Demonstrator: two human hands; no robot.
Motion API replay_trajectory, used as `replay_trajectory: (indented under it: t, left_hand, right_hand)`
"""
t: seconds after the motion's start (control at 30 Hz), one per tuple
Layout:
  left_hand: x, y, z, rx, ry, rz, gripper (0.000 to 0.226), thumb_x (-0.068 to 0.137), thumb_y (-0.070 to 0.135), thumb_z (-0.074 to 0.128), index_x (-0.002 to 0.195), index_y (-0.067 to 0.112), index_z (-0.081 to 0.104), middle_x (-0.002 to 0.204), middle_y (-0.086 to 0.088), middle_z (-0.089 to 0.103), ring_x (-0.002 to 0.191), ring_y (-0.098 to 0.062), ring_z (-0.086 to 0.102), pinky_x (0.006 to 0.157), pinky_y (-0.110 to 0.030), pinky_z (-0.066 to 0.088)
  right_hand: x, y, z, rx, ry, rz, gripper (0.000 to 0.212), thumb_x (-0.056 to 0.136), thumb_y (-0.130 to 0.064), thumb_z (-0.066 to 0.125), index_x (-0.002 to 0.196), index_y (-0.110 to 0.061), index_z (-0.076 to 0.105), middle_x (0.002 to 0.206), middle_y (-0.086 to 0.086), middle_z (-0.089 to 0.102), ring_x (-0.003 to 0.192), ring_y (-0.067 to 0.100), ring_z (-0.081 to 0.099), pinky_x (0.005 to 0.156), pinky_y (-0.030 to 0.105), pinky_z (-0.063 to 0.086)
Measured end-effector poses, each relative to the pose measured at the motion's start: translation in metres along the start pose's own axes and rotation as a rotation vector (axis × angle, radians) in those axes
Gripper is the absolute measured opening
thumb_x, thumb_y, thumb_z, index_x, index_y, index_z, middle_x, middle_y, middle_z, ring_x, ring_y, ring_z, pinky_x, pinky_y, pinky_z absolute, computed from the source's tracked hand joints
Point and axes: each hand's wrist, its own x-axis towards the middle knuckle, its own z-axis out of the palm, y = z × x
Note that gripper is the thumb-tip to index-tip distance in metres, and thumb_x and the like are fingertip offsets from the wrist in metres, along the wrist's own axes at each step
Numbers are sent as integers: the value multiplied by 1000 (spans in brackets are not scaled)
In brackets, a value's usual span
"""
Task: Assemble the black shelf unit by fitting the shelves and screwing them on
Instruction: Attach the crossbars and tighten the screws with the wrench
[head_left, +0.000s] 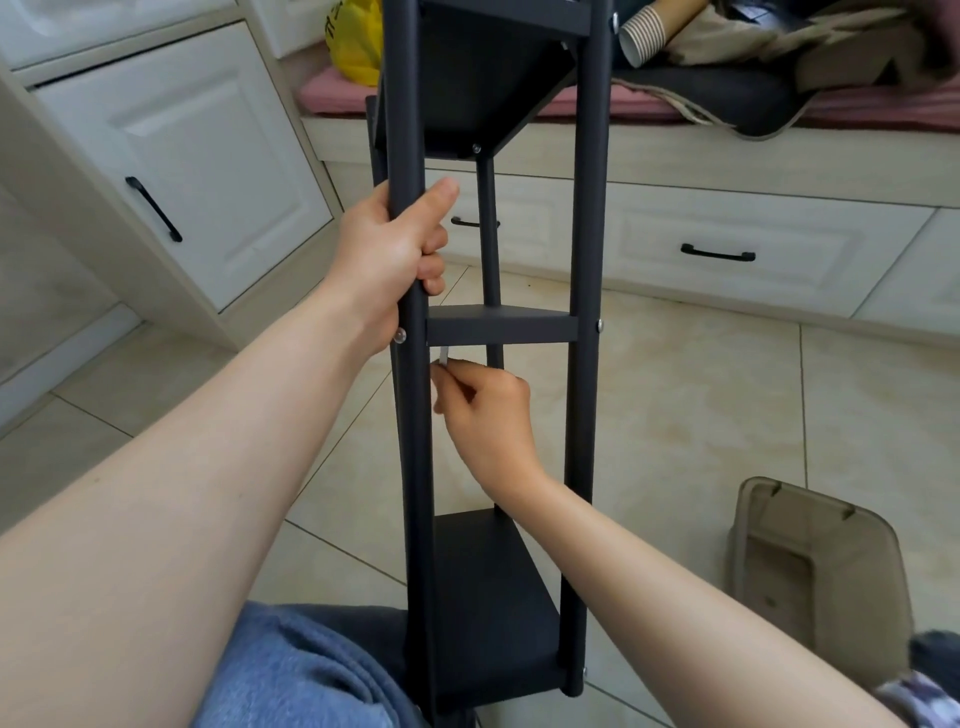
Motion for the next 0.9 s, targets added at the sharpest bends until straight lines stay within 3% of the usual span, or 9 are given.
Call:
replay_trajectory:
  t: [0.1,0.2,0.27,0.37,0.5,0.57,0.8,0.9]
  left_hand:
    - [0,0,0,-2,4,-2,21,97,34,68,96,22,50,58,10,40,46,-6,34,46,-20,38]
    - [-1,0,0,-5,-3,2,22,97,34,68,94,22,50,58,10,40,46,-6,34,46,-19,38]
    - [-1,0,0,-5,-5,4,22,96,34,68,93,22,50,58,10,40,46,-6,34,46,-19,38]
    - [-2,0,0,-1,-8,6,21,96,35,68,94,23,51,58,10,40,46,-6,35,47,-19,39]
    - [-2,-1,2,-1,-10,3,22,96,34,69,93,23,51,58,10,41,46,-6,35,47,-20,39]
    - [-2,0,2,0,-6,1,22,96,34,69,92,22,50,58,10,40,46,-7,34,47,-20,39]
    - [-1,0,1,3,13,-5,21,96,34,68,96,22,52,58,9,40,47,-7,34,48,-20,39]
    - [-1,0,0,-2,16,-4,20,97,33,68,96,21,51,58,9,40,46,-7,34,48,-20,38]
  right_hand:
    - [-5,0,-10,-32,-68,46,29,99,-17,57,81,0,71,64,16,61,54,21,47,59,31,43]
    - [-8,-3,-19,-58,-99,57,28,98,-16,56,80,-1,72,61,11,60,50,9,44,53,21,38]
    - [-9,-7,-21,-71,-118,46,30,97,-16,56,77,2,69,61,13,59,52,13,45,51,16,36]
    - [-6,-13,-20,-65,-139,27,32,95,-17,54,77,6,67,64,20,59,54,22,44,50,21,36]
    - [-3,-18,-17,-49,-126,43,34,95,-15,55,67,5,61,50,0,44,47,8,36,47,19,33]
    - [-1,-18,-16,-44,-96,29,39,95,-13,56,58,-5,56,45,-11,42,45,7,38,46,14,32]
    - [7,-18,-13,-83,-65,-29,47,95,-10,57,51,-20,44,41,-12,40,44,7,39,46,14,32]
    - [8,-16,-12,-108,-54,-64,45,96,-10,57,52,-16,48,44,-10,42,44,10,41,46,16,34]
